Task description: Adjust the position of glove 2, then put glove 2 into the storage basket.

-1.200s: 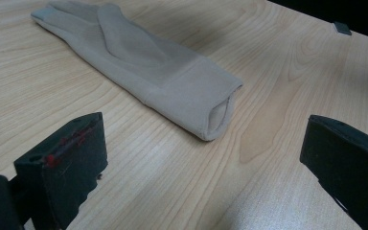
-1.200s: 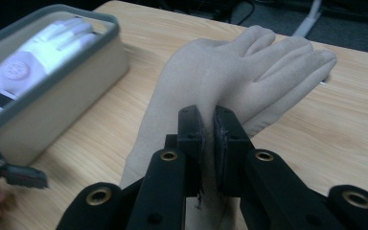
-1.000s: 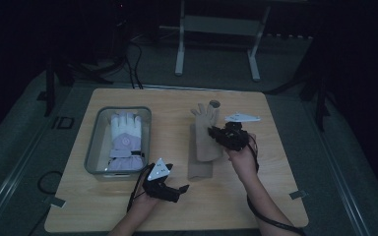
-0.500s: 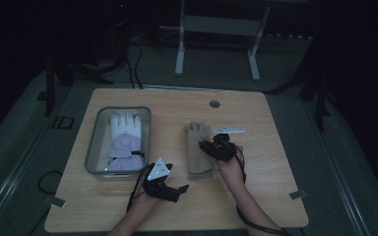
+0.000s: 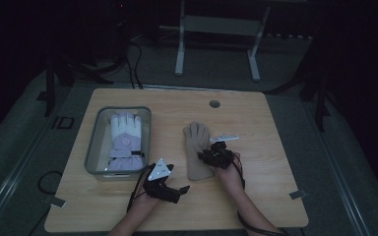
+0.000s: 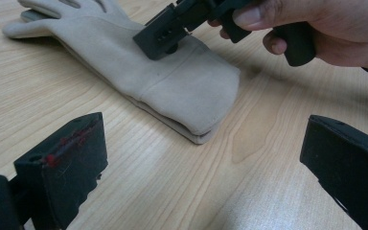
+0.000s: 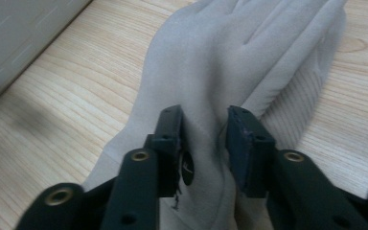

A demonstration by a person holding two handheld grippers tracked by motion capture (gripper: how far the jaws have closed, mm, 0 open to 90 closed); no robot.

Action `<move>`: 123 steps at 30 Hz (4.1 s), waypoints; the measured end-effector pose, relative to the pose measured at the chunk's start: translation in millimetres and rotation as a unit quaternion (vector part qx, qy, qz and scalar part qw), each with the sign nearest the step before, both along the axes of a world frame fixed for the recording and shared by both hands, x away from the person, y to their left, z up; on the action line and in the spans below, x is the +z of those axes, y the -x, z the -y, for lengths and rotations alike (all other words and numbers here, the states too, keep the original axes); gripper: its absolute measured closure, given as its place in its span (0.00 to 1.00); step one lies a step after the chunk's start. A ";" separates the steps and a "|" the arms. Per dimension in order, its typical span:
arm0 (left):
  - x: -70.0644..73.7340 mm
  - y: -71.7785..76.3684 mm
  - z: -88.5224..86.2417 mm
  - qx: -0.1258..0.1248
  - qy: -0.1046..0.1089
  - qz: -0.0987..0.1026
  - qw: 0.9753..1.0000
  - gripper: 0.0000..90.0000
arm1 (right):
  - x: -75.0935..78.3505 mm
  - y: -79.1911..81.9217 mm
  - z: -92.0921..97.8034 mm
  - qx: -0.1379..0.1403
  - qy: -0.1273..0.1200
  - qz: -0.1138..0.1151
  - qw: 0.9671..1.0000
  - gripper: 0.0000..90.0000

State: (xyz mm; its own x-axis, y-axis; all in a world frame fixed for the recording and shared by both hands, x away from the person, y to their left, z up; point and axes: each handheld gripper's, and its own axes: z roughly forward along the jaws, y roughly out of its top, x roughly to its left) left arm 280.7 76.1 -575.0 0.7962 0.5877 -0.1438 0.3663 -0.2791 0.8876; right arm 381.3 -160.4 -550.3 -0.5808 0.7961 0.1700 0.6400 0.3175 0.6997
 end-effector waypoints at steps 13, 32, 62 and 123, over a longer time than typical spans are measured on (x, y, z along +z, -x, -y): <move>0.0 0.2 1.1 -0.005 0.002 -0.001 1.000 0.03 | 27.5 -7.1 25.8 0.056 -0.013 0.021 0.998 0.18; -0.5 0.9 3.4 -0.009 -0.006 0.004 1.000 0.03 | 22.0 -57.7 28.5 0.024 -0.041 -0.015 0.999 0.45; 3.3 2.6 4.2 -0.001 -0.008 0.016 1.000 0.03 | 9.3 -79.7 28.9 0.000 0.005 -0.036 0.999 0.80; 19.2 -62.0 93.1 -0.064 -0.264 0.035 0.962 0.86 | 14.9 -110.7 -2.5 0.014 0.037 -0.087 0.995 0.78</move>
State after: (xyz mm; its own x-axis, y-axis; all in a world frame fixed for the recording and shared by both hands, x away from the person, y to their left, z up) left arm 342.7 -17.0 -555.7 0.8634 0.4608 0.2056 0.2431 -0.7369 0.6308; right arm 492.0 -157.9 -535.4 -0.5700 0.7938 0.2122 0.7398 0.3835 0.5528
